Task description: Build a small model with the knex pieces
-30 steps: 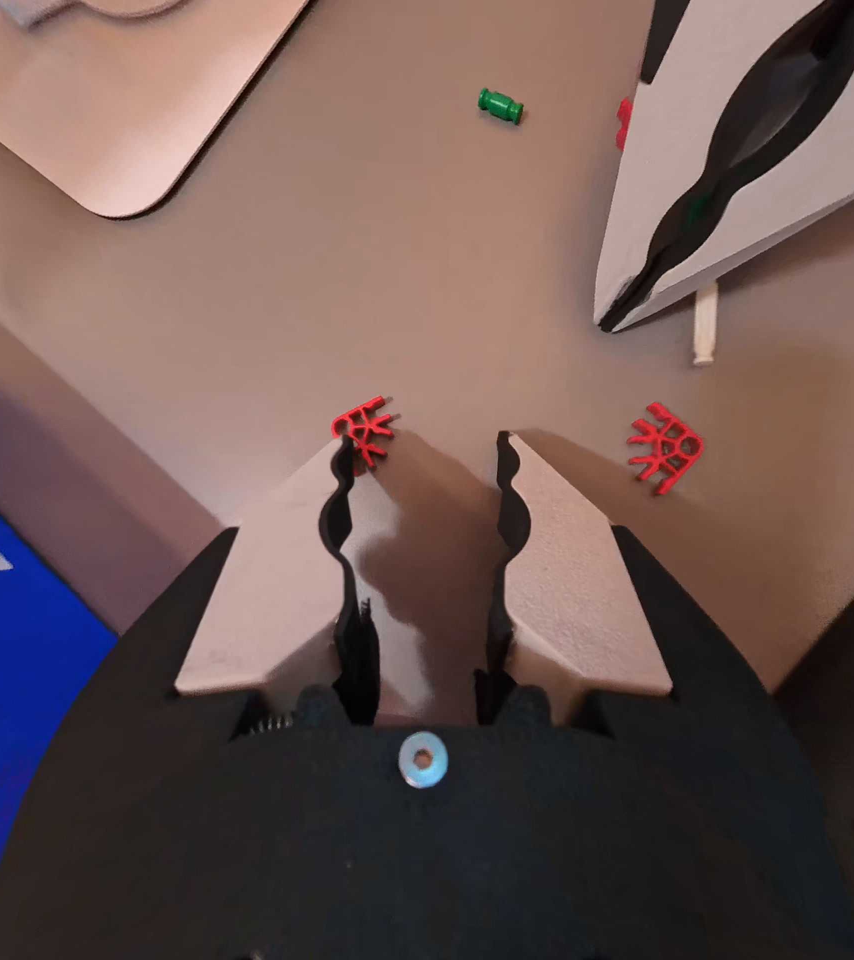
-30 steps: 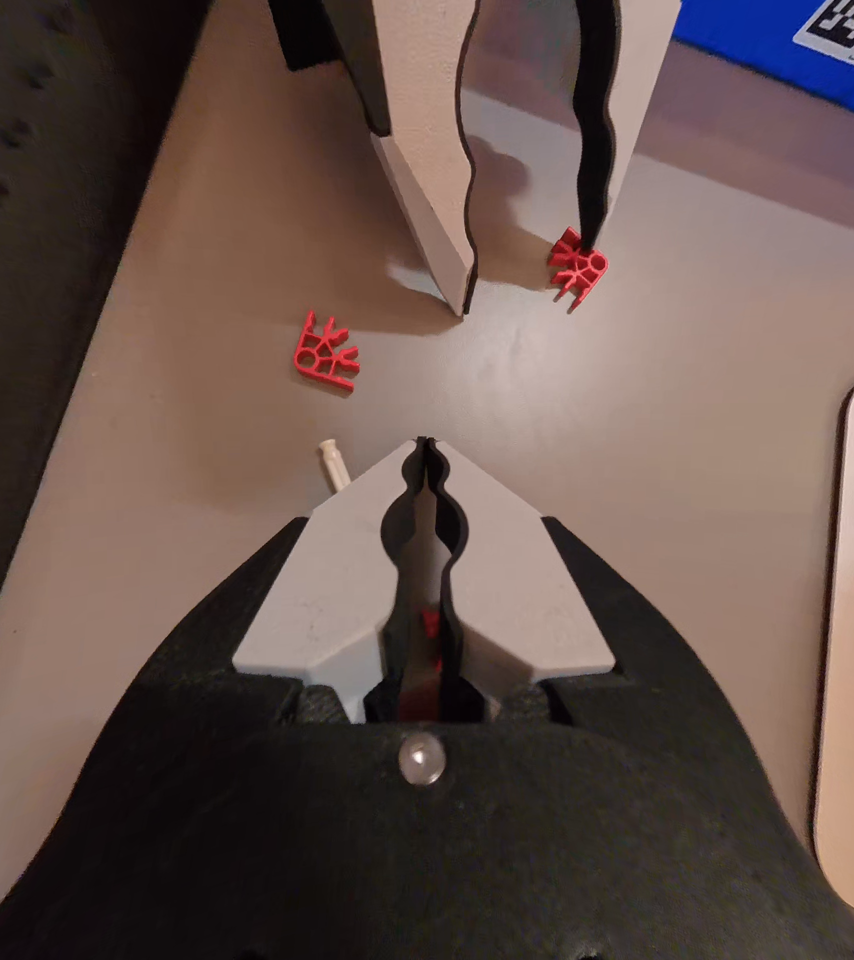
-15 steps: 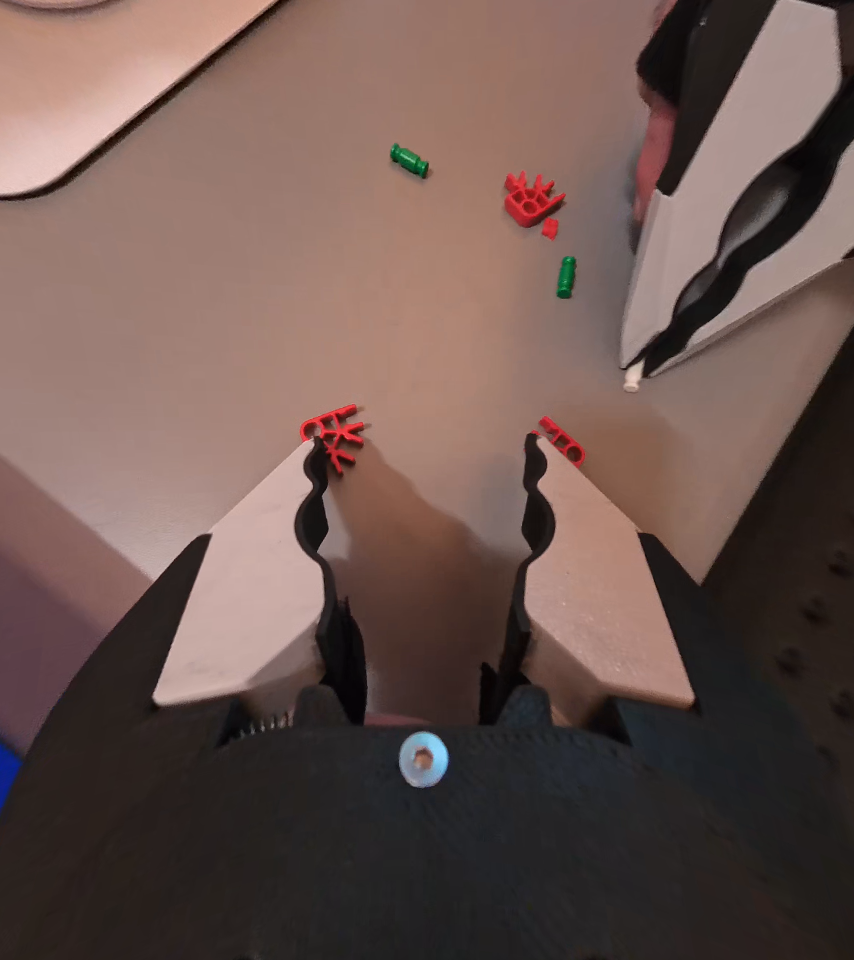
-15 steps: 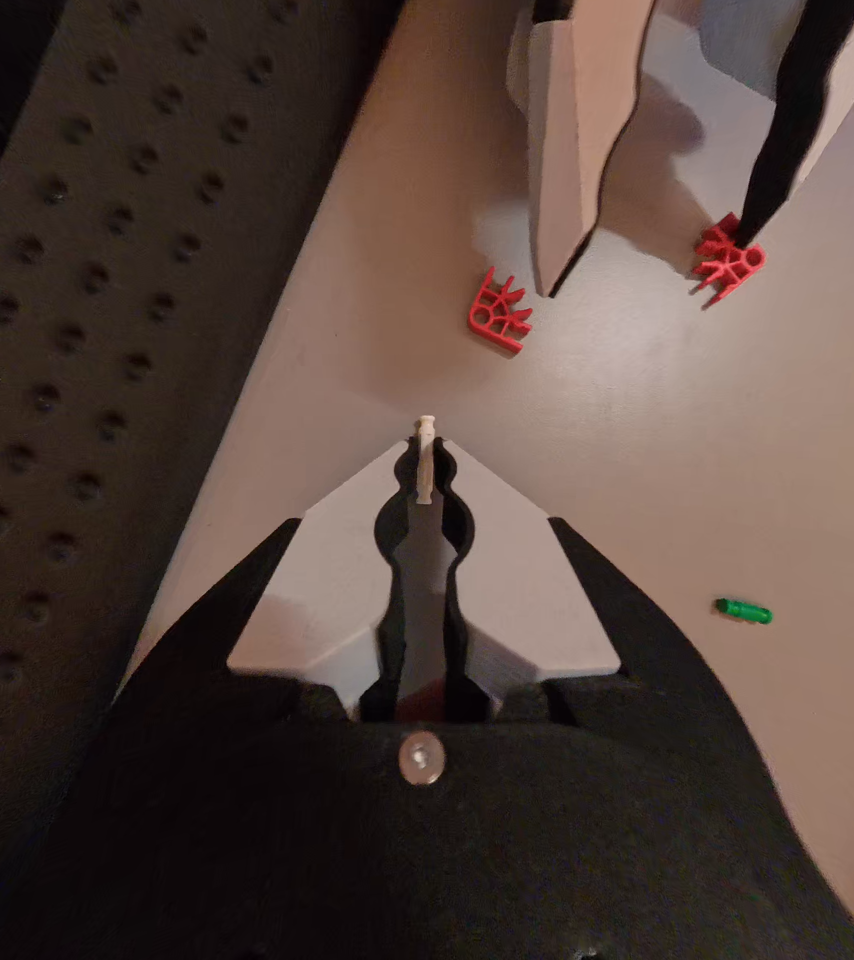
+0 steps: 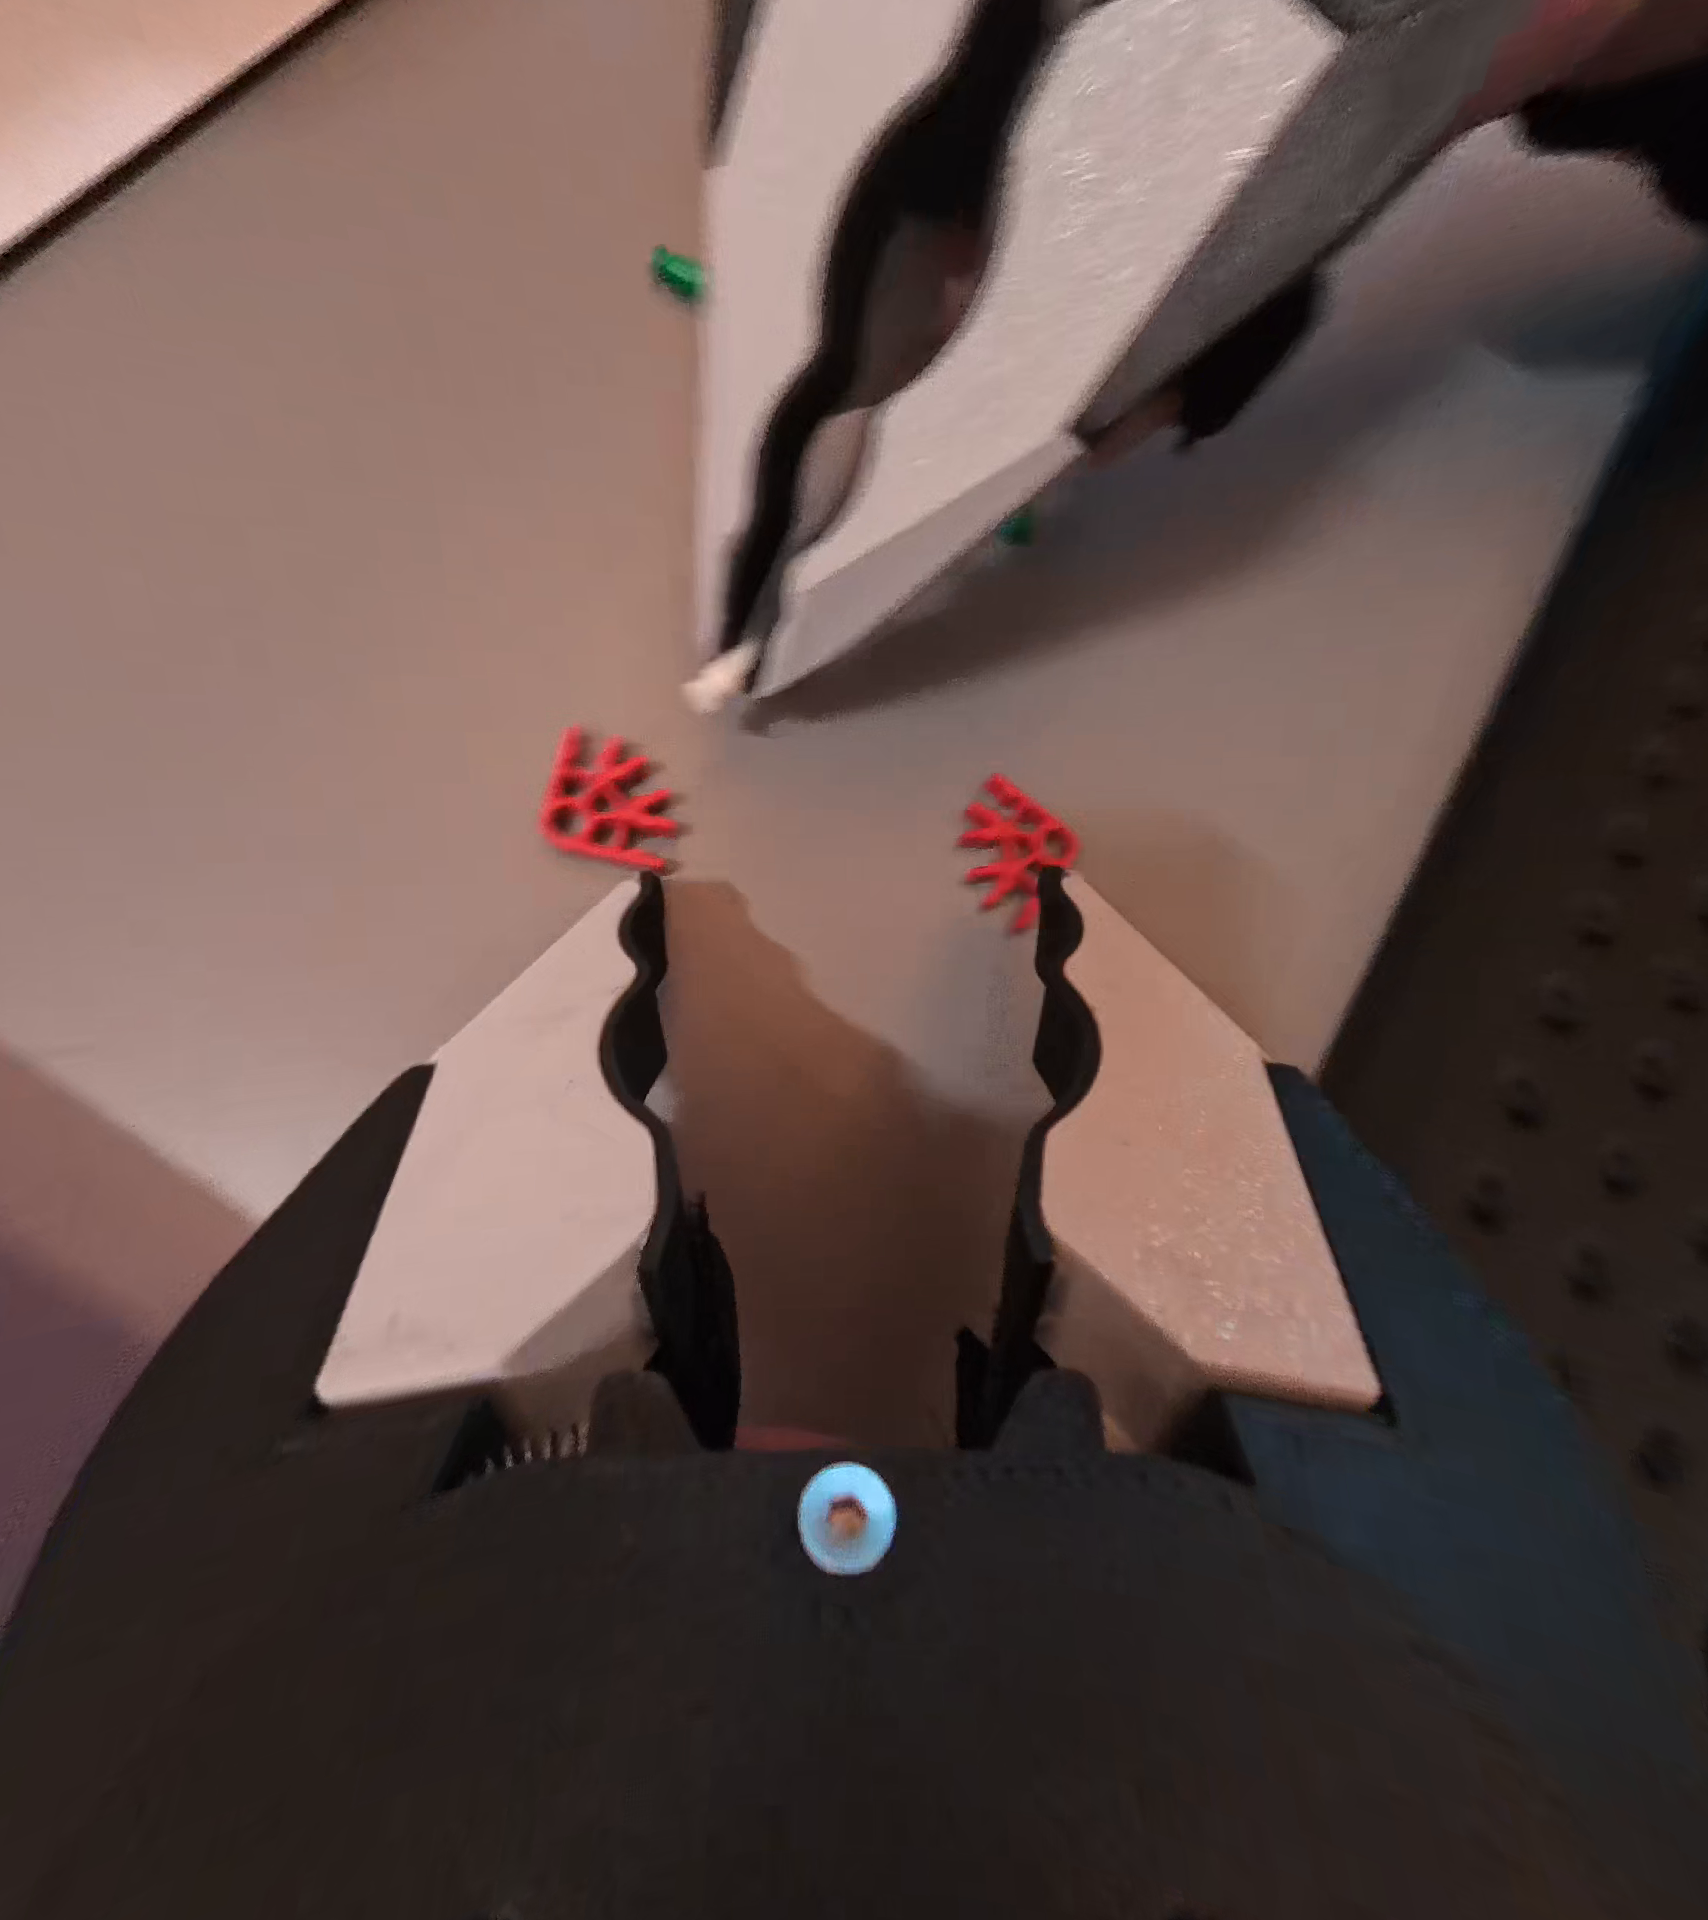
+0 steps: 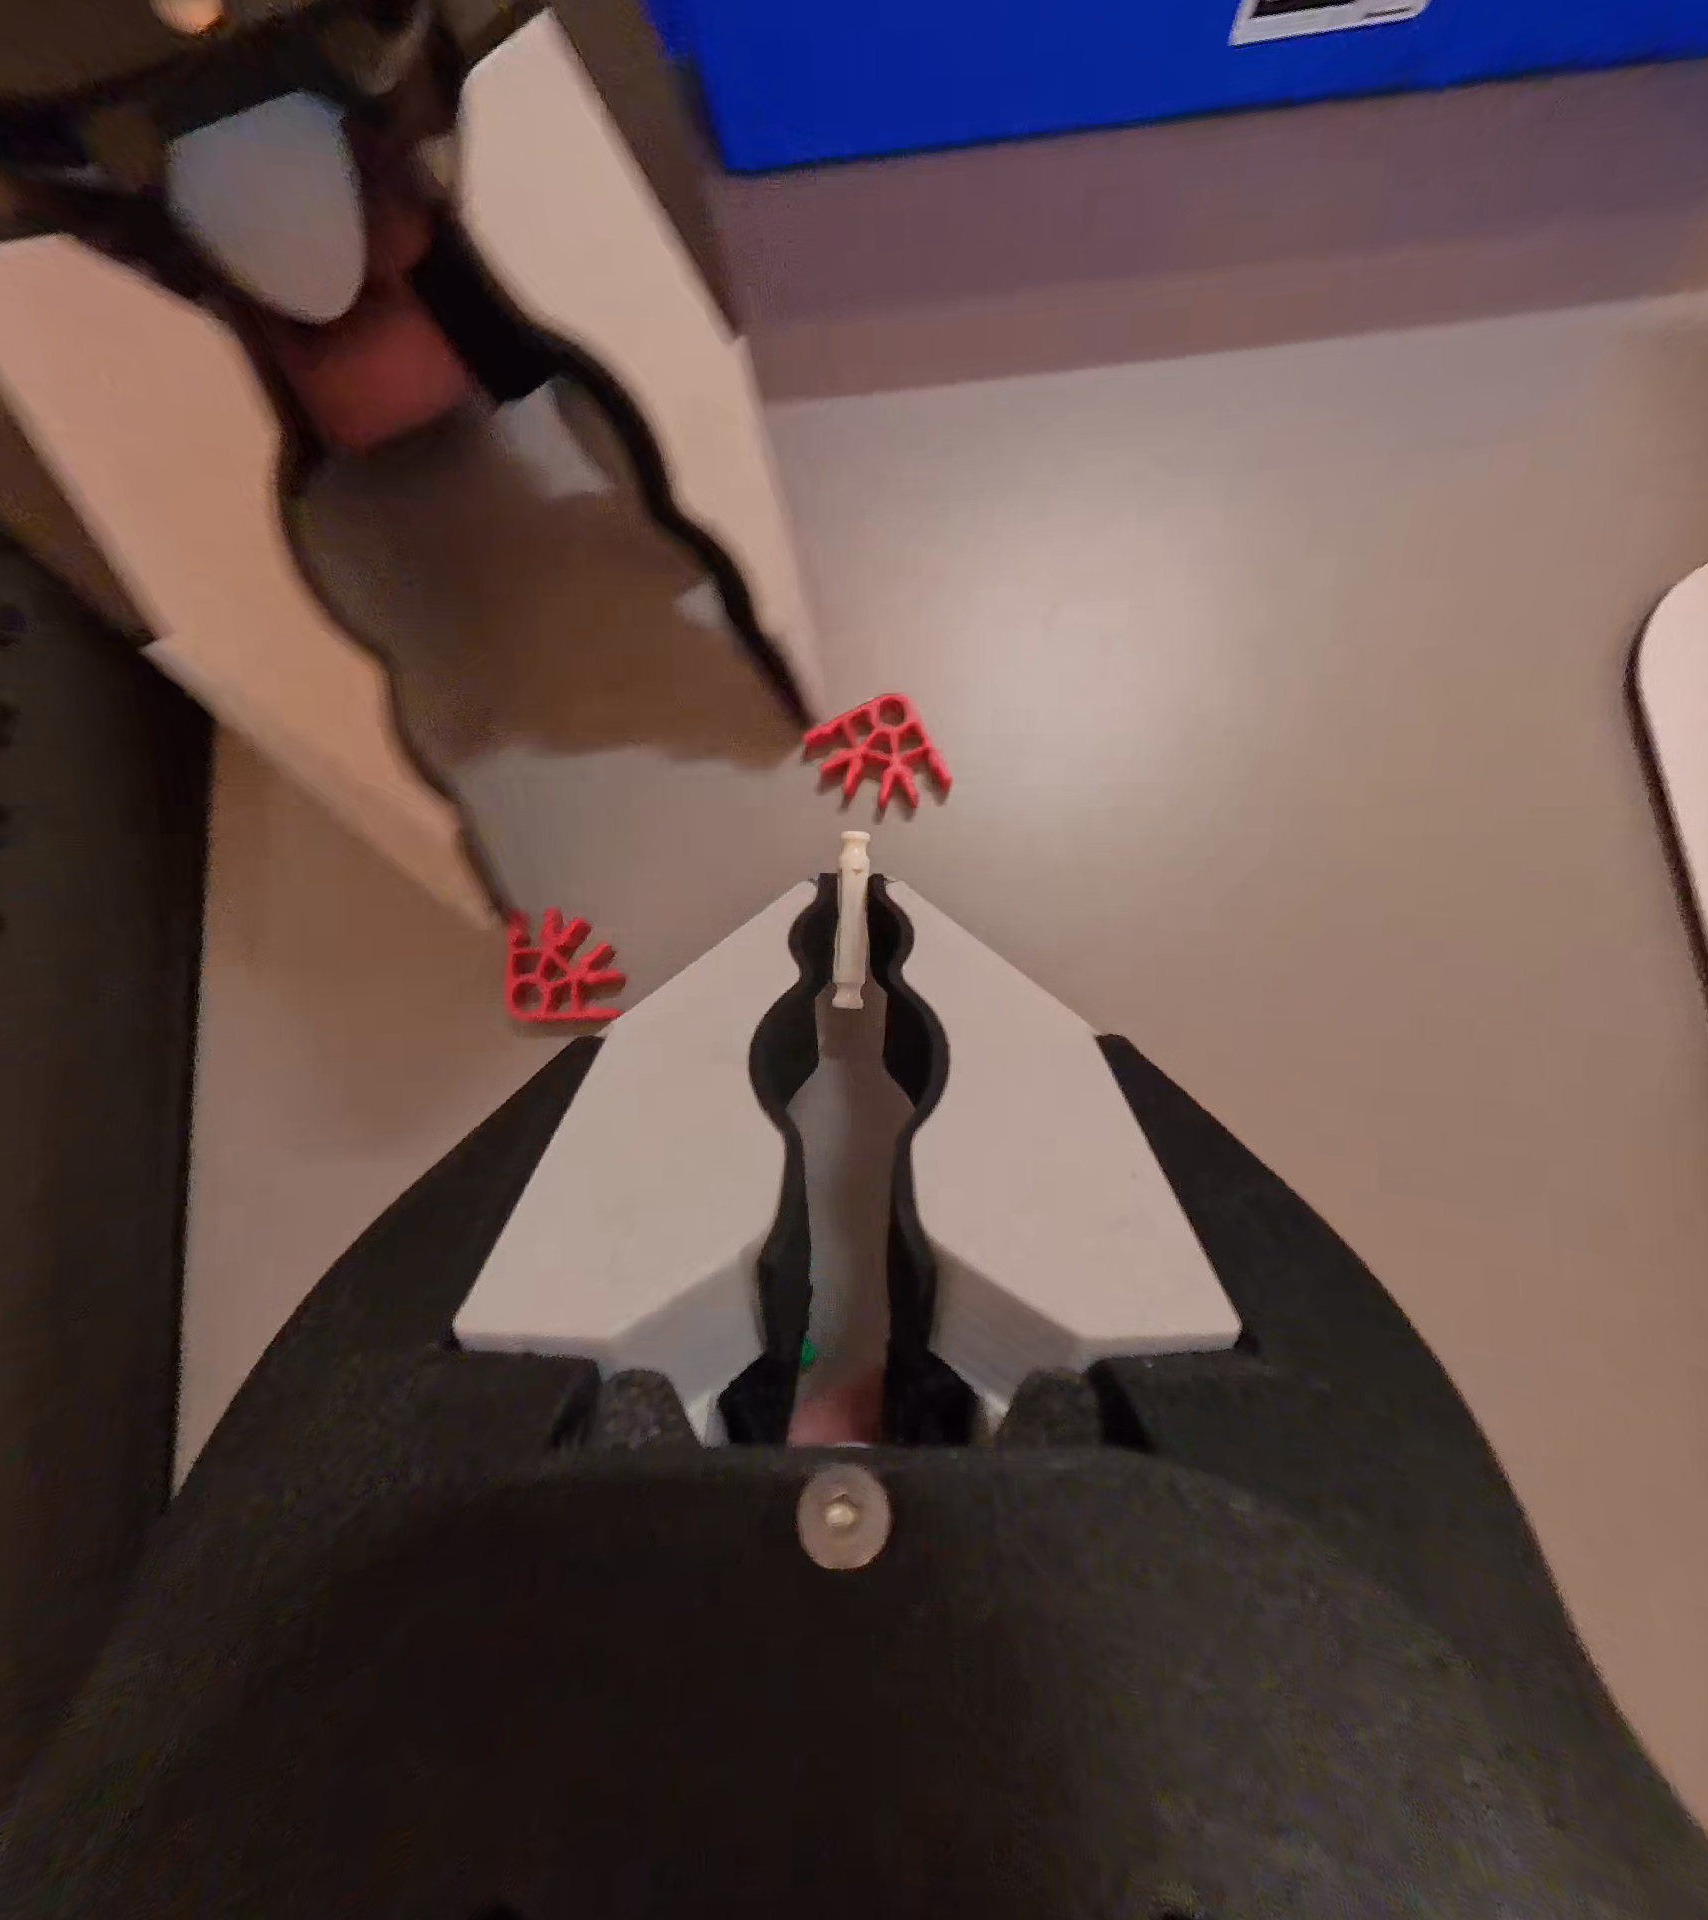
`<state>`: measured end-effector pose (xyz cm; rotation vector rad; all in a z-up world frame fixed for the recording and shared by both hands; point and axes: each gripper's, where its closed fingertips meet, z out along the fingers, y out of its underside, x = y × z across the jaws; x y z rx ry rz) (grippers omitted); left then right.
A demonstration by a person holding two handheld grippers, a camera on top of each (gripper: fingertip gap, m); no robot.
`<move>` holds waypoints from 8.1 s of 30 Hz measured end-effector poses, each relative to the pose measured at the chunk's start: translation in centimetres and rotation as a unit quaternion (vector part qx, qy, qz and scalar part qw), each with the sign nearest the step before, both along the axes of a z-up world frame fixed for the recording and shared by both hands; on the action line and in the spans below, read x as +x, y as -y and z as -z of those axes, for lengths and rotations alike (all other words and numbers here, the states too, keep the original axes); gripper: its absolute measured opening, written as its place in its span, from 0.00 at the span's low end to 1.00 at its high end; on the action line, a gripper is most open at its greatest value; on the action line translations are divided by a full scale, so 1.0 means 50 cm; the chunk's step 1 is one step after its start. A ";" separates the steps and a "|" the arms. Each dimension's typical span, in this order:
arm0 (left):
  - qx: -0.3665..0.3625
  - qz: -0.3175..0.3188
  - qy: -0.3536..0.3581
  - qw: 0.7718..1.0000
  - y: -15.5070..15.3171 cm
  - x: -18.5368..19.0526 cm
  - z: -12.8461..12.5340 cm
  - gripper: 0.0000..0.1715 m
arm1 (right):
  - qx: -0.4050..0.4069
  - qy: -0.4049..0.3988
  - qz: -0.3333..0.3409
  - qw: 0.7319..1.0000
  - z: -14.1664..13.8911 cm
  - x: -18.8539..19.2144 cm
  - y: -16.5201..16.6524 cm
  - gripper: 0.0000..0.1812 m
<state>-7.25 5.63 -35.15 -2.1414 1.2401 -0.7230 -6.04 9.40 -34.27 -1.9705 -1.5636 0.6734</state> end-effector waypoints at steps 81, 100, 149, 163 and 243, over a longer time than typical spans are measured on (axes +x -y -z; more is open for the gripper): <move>0.182 0.009 -0.089 0.979 -0.071 -0.011 0.001 0.18 | 0.063 0.081 -0.212 0.972 0.010 0.004 0.001 0.07; 0.171 0.002 -0.087 0.981 -0.072 -0.009 0.006 0.16 | 0.084 0.081 -0.212 0.970 0.016 -0.024 -0.018 0.00; 0.200 -0.004 -0.088 0.976 -0.075 -0.020 -0.008 0.17 | 0.080 0.054 -0.205 0.974 0.006 -0.054 0.003 0.00; 0.182 -0.016 -0.085 0.980 -0.064 -0.061 -0.004 0.12 | 0.064 0.044 -0.191 0.979 0.003 -0.073 0.017 0.00; 0.217 -0.018 -0.097 0.971 -0.074 -0.050 -0.004 0.12 | 0.047 0.068 -0.126 0.989 -0.050 -0.039 0.016 0.11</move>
